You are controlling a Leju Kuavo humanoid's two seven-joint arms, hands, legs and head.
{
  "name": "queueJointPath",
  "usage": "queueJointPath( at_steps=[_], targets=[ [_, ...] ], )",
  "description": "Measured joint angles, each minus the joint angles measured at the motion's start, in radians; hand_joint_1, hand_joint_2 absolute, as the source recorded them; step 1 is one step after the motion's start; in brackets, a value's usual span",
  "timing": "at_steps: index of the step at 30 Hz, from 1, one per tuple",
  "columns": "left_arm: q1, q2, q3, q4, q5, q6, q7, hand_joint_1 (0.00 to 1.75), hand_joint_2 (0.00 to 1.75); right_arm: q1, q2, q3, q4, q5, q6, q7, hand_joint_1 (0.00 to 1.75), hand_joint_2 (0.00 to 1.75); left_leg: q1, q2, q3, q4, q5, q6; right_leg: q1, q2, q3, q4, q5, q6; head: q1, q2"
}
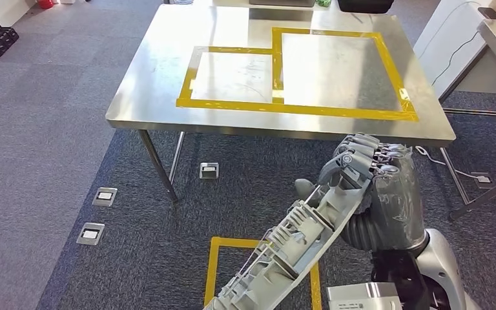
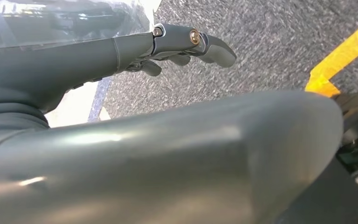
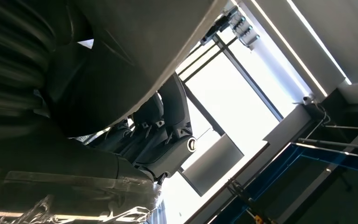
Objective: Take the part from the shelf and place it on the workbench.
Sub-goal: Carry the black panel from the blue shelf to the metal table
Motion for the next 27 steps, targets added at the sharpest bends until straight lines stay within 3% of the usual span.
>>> queueJointPath(
  at_steps=[2, 4, 5, 9, 15, 19, 27],
  targets=[
    [-0.002, -0.002, -0.001, 0.0, -0.002, -0.002, 0.001, 0.0, 1.75, -0.021, -0.002, -0.002, 0.002, -0.008, 0.006, 0.013, 1.75, 1.75, 0.0, -0.003, 0.005, 0.005, -0.009, -0.01, 0.001, 0.004, 0.054, -0.127, 0.064, -0.007, 0.002, 0.0],
    [-0.003, -0.003, -0.002, 0.0, -0.005, -0.004, 0.0, 0.0, 1.75, -0.04, -0.004, -0.006, 0.005, -0.02, 0.009, 0.022, 1.75, 1.75, -0.001, -0.004, 0.0, 0.009, -0.012, -0.021, 0.005, 0.009, 0.076, -0.182, 0.07, -0.016, 0.003, 0.0],
    [-0.004, -0.003, -0.002, 0.0, -0.007, -0.004, 0.0, 0.0, 1.75, -0.05, -0.005, -0.009, 0.008, -0.027, 0.011, 0.026, 1.75, 1.75, -0.002, -0.005, -0.003, 0.012, -0.014, -0.025, 0.005, 0.01, 0.077, -0.187, 0.067, -0.019, 0.003, 0.0],
    [-0.004, -0.003, -0.004, 0.0, -0.013, -0.005, 0.001, 0.0, 1.75, -0.088, -0.009, -0.017, 0.024, -0.053, 0.022, 0.04, 1.75, 1.75, -0.002, -0.004, -0.003, 0.013, -0.009, -0.018, 0.005, 0.011, 0.075, -0.189, 0.065, -0.025, -0.008, 0.0],
    [-0.005, -0.004, -0.011, 0.0, -0.016, -0.008, 0.003, 0.0, 1.75, -0.142, -0.013, -0.025, 0.047, -0.081, 0.034, 0.065, 1.75, 1.75, 0.0, -0.004, 0.002, -0.001, -0.007, -0.021, 0.01, 0.01, 0.075, -0.188, 0.062, -0.037, -0.016, 0.0],
    [-0.005, -0.007, -0.014, 0.0, -0.017, -0.013, 0.004, 0.0, 1.75, -0.172, -0.016, -0.026, 0.059, -0.091, 0.034, 0.074, 1.75, 1.75, 0.002, -0.004, 0.003, -0.005, -0.007, -0.037, 0.011, 0.008, 0.075, -0.188, 0.062, -0.039, -0.016, 0.0],
    [-0.005, -0.012, -0.015, 0.0, -0.017, -0.018, 0.004, 0.0, 1.75, -0.196, -0.02, -0.026, 0.073, -0.102, 0.026, 0.079, 1.75, 1.75, 0.0, -0.004, 0.003, -0.004, -0.006, -0.039, 0.009, 0.008, 0.077, -0.188, 0.064, -0.037, -0.016, 0.0]
  ],
)
